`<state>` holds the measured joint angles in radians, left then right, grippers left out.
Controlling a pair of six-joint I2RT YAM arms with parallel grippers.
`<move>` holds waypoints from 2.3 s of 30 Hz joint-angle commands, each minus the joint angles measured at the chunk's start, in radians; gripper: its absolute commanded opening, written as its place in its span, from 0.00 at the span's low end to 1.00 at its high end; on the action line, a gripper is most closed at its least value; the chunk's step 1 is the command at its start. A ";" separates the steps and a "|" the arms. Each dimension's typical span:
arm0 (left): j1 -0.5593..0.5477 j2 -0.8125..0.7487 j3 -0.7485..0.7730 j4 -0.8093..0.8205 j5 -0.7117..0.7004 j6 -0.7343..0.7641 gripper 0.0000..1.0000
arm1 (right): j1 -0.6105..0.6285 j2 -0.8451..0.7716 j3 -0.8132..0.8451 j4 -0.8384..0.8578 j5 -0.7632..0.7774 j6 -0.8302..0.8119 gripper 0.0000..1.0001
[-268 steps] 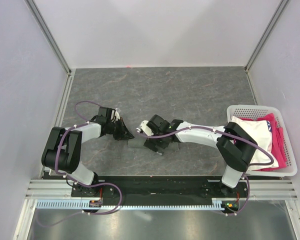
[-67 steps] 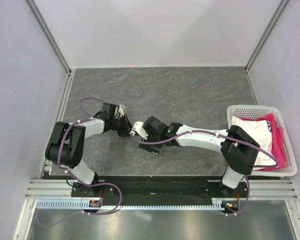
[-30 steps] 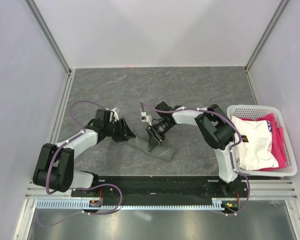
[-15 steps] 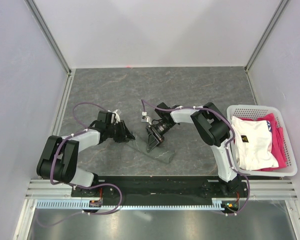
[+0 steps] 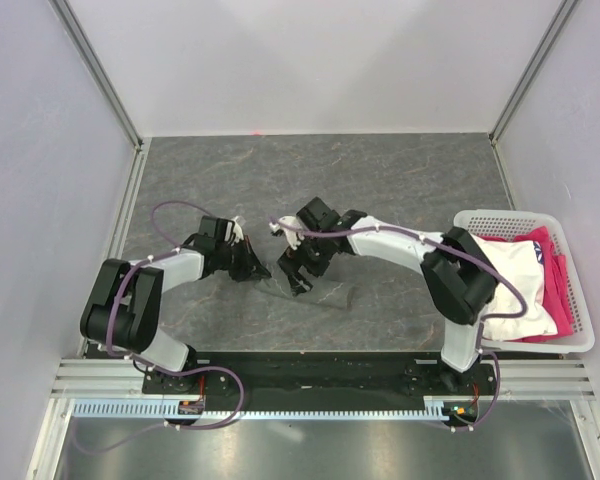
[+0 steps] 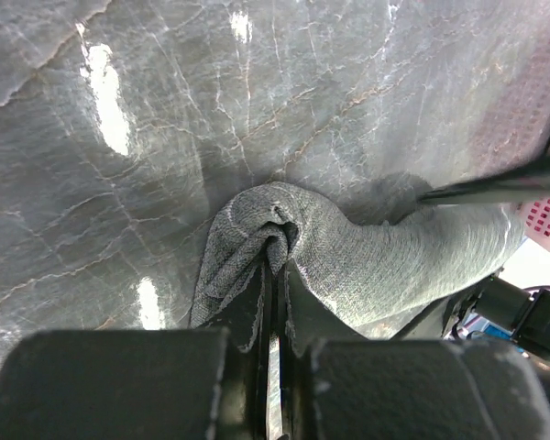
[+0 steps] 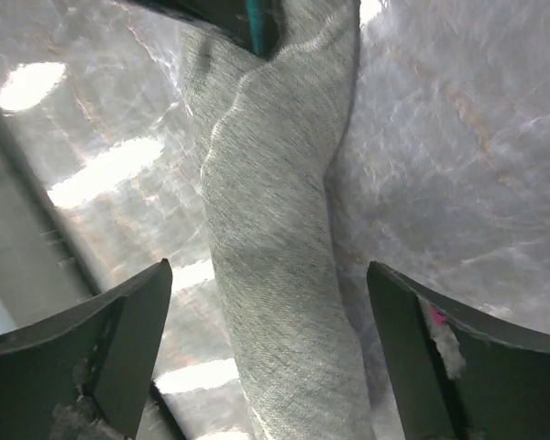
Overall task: Fold the napkin, place the utensils inside, and roll it up
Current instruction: Roll the napkin with the utensil
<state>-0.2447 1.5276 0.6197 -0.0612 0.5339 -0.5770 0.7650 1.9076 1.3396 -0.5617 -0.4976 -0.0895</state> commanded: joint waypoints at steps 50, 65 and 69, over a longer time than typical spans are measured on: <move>-0.008 -0.263 0.012 -0.134 -0.138 0.074 0.64 | -0.067 0.341 0.038 -0.168 -0.478 -0.185 0.48; -0.036 -0.342 0.012 -0.020 -0.195 0.078 0.68 | -0.101 0.166 0.104 -0.124 -0.243 -0.099 0.94; -0.071 -0.342 0.009 0.006 -0.195 0.085 0.68 | -0.107 0.073 0.087 -0.055 -0.148 -0.047 0.98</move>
<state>-0.2836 1.1954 0.6216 -0.1261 0.3550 -0.5365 0.6712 2.0720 1.4242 -0.7292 -0.8459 -0.1612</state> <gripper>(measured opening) 0.678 0.977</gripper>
